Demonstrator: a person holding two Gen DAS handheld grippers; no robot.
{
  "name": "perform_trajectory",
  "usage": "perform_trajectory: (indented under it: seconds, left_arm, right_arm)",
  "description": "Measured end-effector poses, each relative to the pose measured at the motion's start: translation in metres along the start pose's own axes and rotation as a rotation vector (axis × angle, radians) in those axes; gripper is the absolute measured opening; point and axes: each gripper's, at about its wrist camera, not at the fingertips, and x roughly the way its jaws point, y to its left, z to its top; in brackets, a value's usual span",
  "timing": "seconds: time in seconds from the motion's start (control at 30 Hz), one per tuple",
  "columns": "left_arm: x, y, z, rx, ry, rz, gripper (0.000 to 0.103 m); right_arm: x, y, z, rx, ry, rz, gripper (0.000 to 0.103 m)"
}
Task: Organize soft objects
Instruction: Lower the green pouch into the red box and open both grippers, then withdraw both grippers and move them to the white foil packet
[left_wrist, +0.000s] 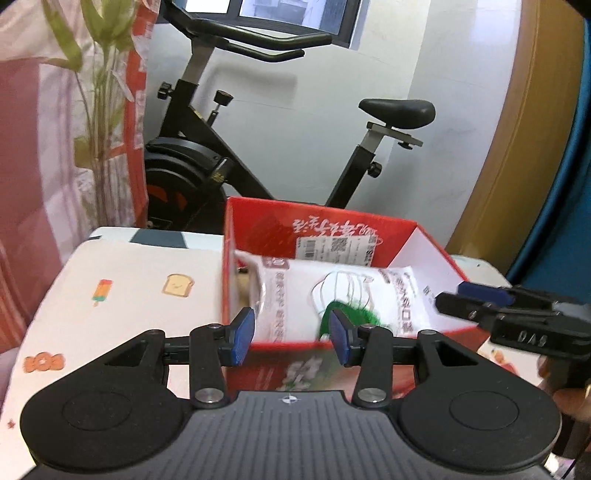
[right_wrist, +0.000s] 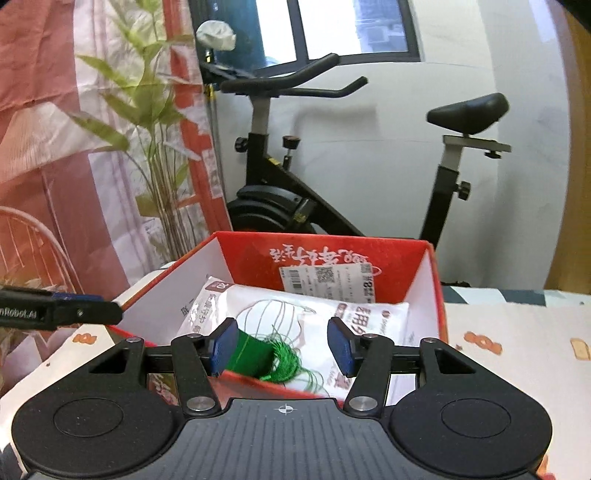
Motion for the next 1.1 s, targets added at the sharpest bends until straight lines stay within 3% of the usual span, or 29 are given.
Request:
perform_trajectory:
  seconds: [0.07,0.23,0.33,0.47,0.77,0.93,1.1]
  left_arm:
    - [-0.007,-0.003,-0.007,0.015,-0.006,0.019,0.047]
    - [-0.019,-0.003,-0.025,-0.014,0.0,0.01,0.046]
    - [-0.016,-0.004,-0.034,-0.044,0.035,-0.031,0.046]
    - [-0.004,-0.008,-0.048,-0.08,0.084,-0.052,0.046]
    - [0.029,-0.014,-0.073,-0.161,0.185,-0.112,0.046]
    - [0.042,-0.016,-0.083,-0.148,0.218,-0.101,0.046]
    - [0.044,-0.007,-0.093,-0.203,0.234,-0.099,0.046]
  right_arm:
    - [-0.007,-0.001,-0.006,0.012,-0.008,-0.009,0.053]
    - [-0.031,0.0,-0.022,0.046,-0.058,-0.029,0.076]
    - [-0.046,0.004,-0.035,0.055,-0.098,-0.046,0.076]
    - [-0.049,0.004,-0.055,0.098,-0.067,-0.042,0.077]
    - [-0.019,0.005,-0.104,0.156,0.121,-0.044,0.076]
    - [-0.005,0.01,-0.118,0.16,0.184,-0.031,0.075]
    - [0.001,0.013,-0.13,0.154,0.224,-0.025,0.074]
